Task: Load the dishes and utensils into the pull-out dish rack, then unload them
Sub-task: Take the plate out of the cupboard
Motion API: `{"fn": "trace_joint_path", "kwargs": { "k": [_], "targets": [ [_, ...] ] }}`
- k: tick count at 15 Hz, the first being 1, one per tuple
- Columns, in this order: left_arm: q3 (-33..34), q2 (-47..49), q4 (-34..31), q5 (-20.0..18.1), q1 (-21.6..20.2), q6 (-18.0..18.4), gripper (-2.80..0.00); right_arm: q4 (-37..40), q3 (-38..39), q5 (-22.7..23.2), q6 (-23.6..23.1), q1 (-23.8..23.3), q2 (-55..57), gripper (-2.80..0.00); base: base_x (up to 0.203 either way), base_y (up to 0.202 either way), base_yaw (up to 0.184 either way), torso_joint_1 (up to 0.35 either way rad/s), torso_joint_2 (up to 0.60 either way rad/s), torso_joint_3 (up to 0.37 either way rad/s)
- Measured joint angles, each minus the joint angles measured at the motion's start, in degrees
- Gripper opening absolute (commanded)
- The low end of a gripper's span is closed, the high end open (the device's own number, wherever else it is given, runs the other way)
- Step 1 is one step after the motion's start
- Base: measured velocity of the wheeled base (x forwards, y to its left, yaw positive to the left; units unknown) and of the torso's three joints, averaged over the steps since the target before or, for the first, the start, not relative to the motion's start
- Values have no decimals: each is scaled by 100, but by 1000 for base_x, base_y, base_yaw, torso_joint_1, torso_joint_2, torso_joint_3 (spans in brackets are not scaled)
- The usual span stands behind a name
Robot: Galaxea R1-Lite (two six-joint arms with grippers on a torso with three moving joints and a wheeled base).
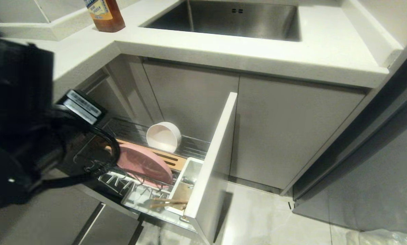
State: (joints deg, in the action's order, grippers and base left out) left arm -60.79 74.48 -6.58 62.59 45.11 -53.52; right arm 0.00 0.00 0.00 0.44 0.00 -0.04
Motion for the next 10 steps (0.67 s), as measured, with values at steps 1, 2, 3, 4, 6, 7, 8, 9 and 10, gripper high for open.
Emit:
{"fn": "trace_joint_path", "kwargs": {
  "k": [1, 2, 3, 4, 6, 7, 8, 9, 10],
  "targets": [
    [-187, -213, -9, -87, -40, 411, -280, 0, 0, 0, 0, 0, 1, -280, 0, 0, 0, 0, 0, 0],
    [-372, -450, -9, -260, -182, 865, -280, 0, 0, 0, 0, 0, 1, -280, 0, 0, 0, 0, 0, 0],
    [-501, -677, -13, -532, -437, 1273, -280, 0, 0, 0, 0, 0, 1, -280, 0, 0, 0, 0, 0, 0],
    [-580, -897, -20, -880, -765, 1625, -280, 0, 0, 0, 0, 0, -1, -280, 0, 0, 0, 0, 0, 0],
    [-649, -1435, -27, -1859, -1625, 2272, -280, 0, 0, 0, 0, 0, -1, -280, 0, 0, 0, 0, 0, 0],
    [-624, -1763, -28, -2463, -2064, 2545, -280, 0, 0, 0, 0, 0, 1, -280, 0, 0, 0, 0, 0, 0],
    [-525, -2102, -32, -3071, -2490, 2811, -280, 0, 0, 0, 0, 0, 1, -280, 0, 0, 0, 0, 0, 0],
    [-354, -2477, -29, -3708, -2894, 3080, -280, 0, 0, 0, 0, 0, -1, -280, 0, 0, 0, 0, 0, 0],
    [-116, -2888, -30, -4350, -3240, 3343, -280, 0, 0, 0, 0, 0, 1, -280, 0, 0, 0, 0, 0, 0]
  ]
}}
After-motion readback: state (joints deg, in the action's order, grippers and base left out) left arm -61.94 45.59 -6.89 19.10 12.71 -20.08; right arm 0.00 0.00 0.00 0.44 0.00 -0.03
